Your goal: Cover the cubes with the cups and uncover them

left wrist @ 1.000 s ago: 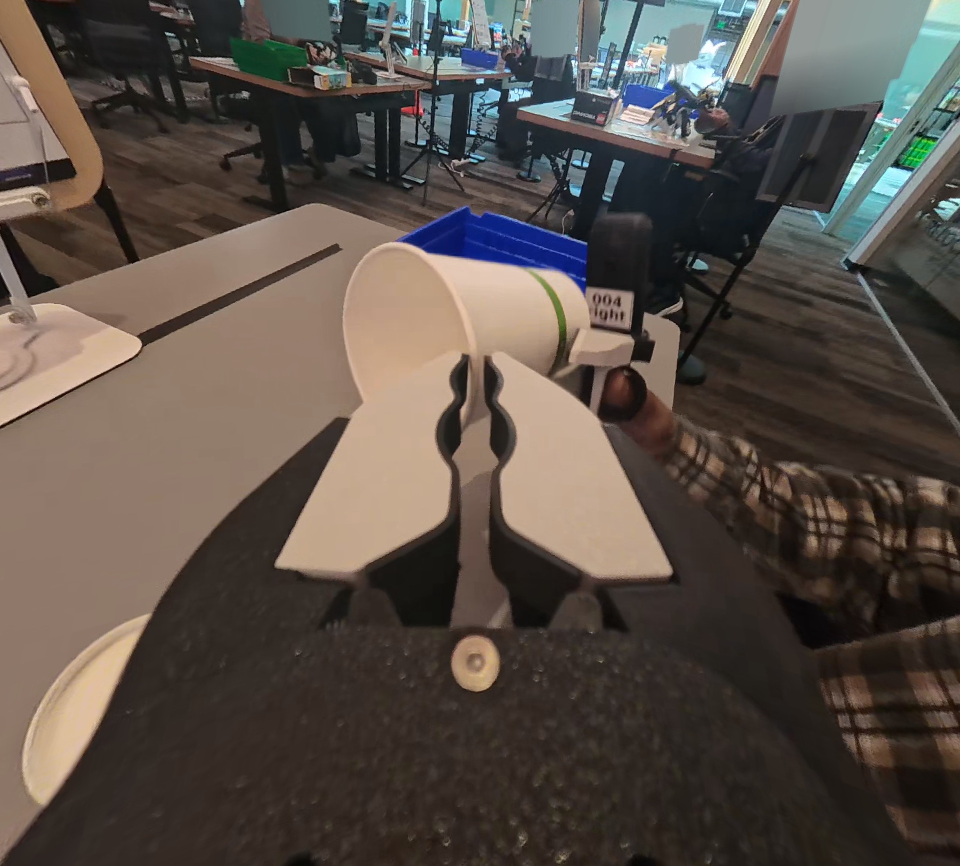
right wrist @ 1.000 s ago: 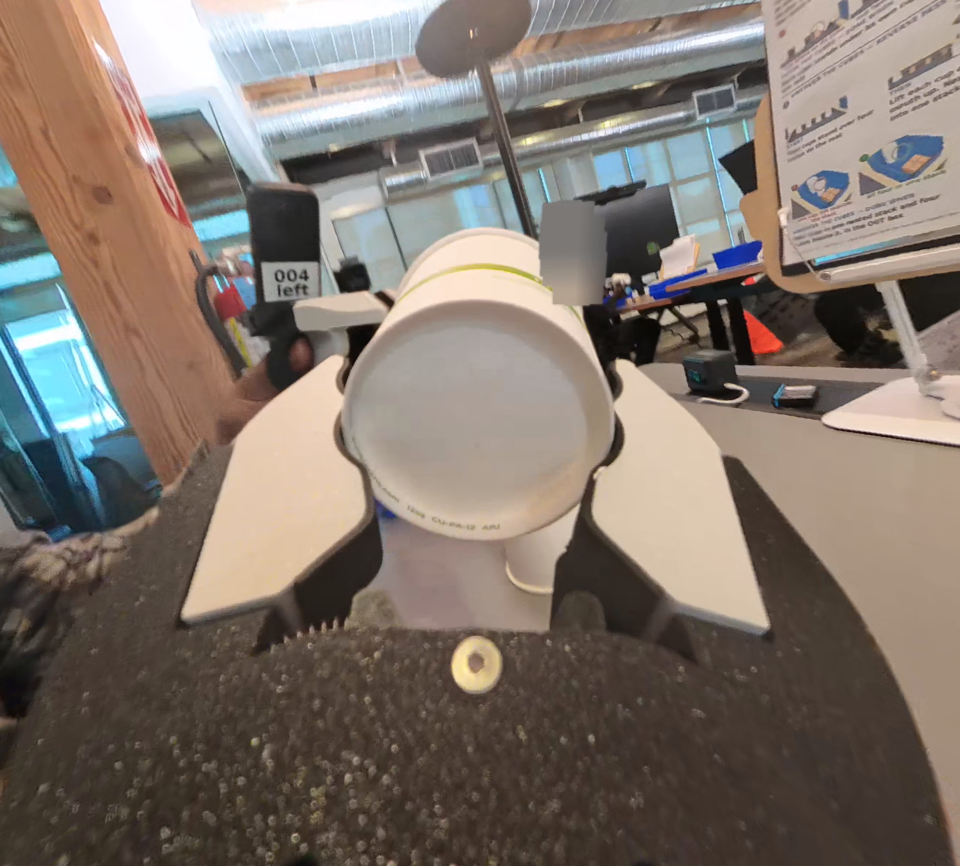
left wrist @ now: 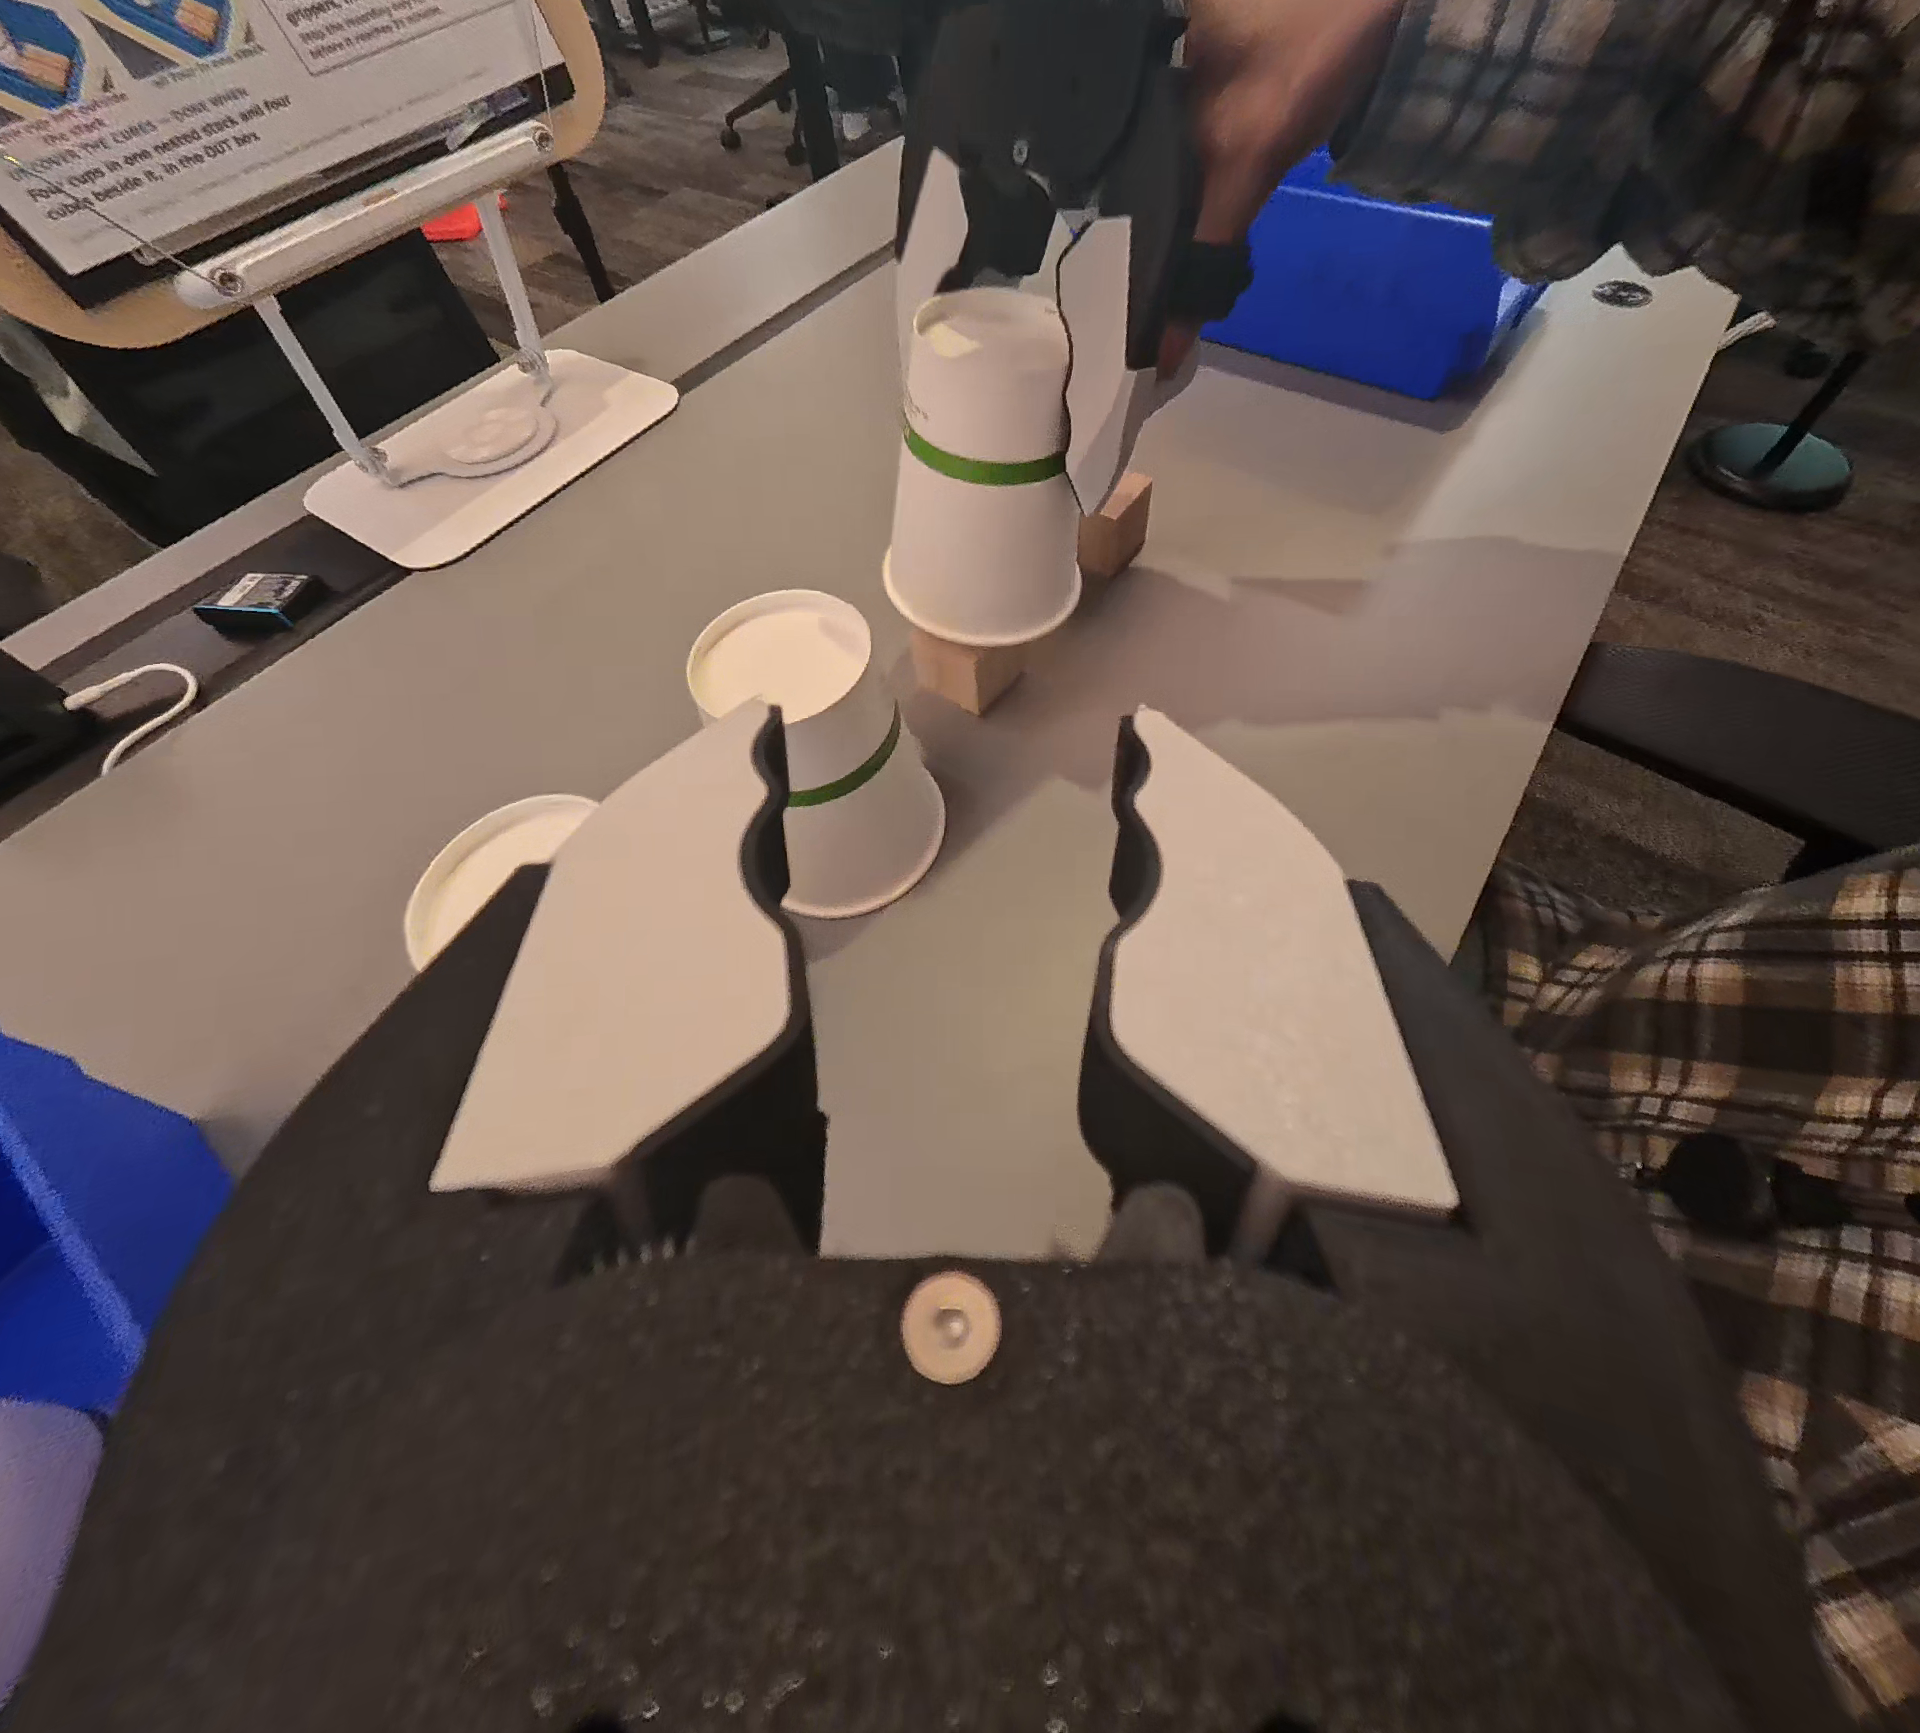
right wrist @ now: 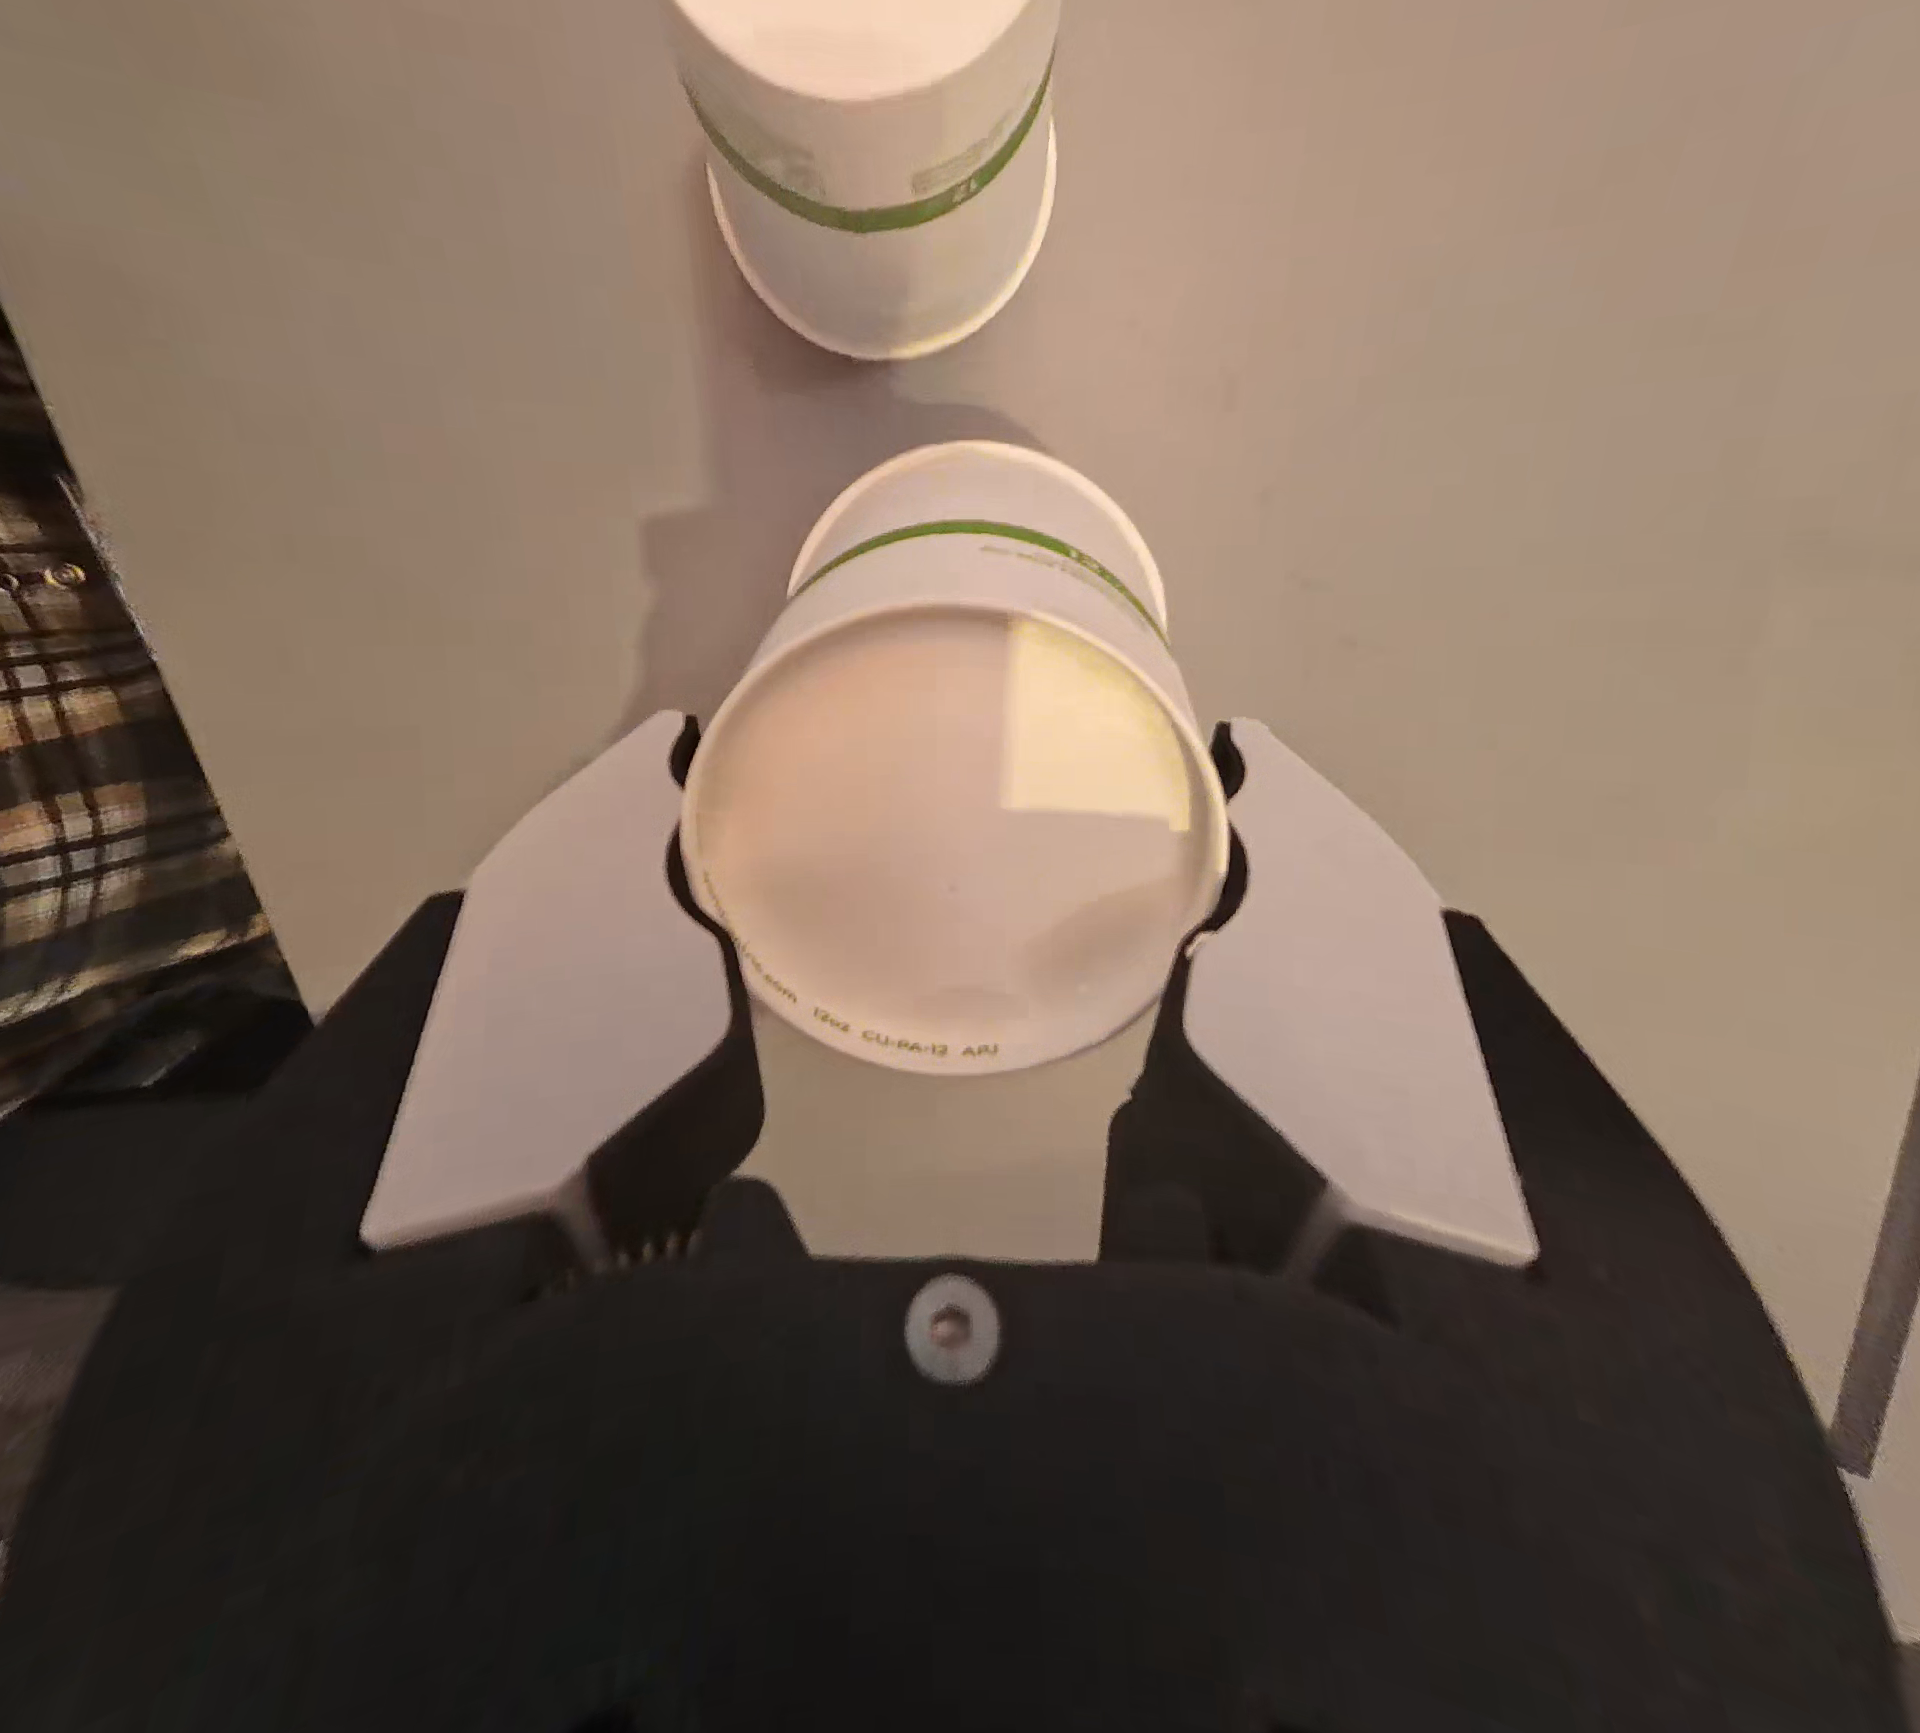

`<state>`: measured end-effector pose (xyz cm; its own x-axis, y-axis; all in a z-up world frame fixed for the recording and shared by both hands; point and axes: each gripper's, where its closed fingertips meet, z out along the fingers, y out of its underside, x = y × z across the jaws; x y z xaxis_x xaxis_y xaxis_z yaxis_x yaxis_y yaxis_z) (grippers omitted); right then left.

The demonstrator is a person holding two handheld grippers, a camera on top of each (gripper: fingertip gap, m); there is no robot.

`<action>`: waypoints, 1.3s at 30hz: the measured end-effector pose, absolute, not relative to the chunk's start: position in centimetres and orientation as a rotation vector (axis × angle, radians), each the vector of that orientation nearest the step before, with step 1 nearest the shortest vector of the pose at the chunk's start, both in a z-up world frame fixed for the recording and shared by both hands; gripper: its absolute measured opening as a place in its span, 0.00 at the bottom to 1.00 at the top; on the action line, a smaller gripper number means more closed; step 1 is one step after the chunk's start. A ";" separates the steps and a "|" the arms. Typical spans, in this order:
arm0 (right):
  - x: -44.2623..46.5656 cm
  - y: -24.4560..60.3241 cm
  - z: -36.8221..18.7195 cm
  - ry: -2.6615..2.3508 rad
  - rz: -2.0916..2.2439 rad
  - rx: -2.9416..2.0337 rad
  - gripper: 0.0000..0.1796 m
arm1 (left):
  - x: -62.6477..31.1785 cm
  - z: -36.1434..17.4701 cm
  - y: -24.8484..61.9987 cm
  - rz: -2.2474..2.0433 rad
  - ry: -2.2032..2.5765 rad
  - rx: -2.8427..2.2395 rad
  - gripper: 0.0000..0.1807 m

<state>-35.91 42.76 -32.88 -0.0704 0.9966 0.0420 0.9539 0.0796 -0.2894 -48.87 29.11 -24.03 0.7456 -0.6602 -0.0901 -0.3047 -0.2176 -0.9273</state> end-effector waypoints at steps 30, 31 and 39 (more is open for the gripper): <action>-38.0 41.7 -38.0 -2.304 0.239 -2.002 0.52 | -50.9 -24.3 29.0 -0.265 0.774 -1.797 0.30; -38.0 41.6 -38.1 -2.306 0.241 -2.000 0.55 | -50.9 -24.3 29.1 -0.262 0.775 -1.797 0.30; -37.8 41.4 -36.3 -2.290 0.232 -1.927 0.81 | -51.1 -24.5 29.3 -0.256 0.769 -1.804 0.30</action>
<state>-37.81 41.43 -36.35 -0.1698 0.9854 0.0076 0.9639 0.1677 -0.2069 -51.05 29.31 -24.54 0.7655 -0.6140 -0.1924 -0.3762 -0.1845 -0.9080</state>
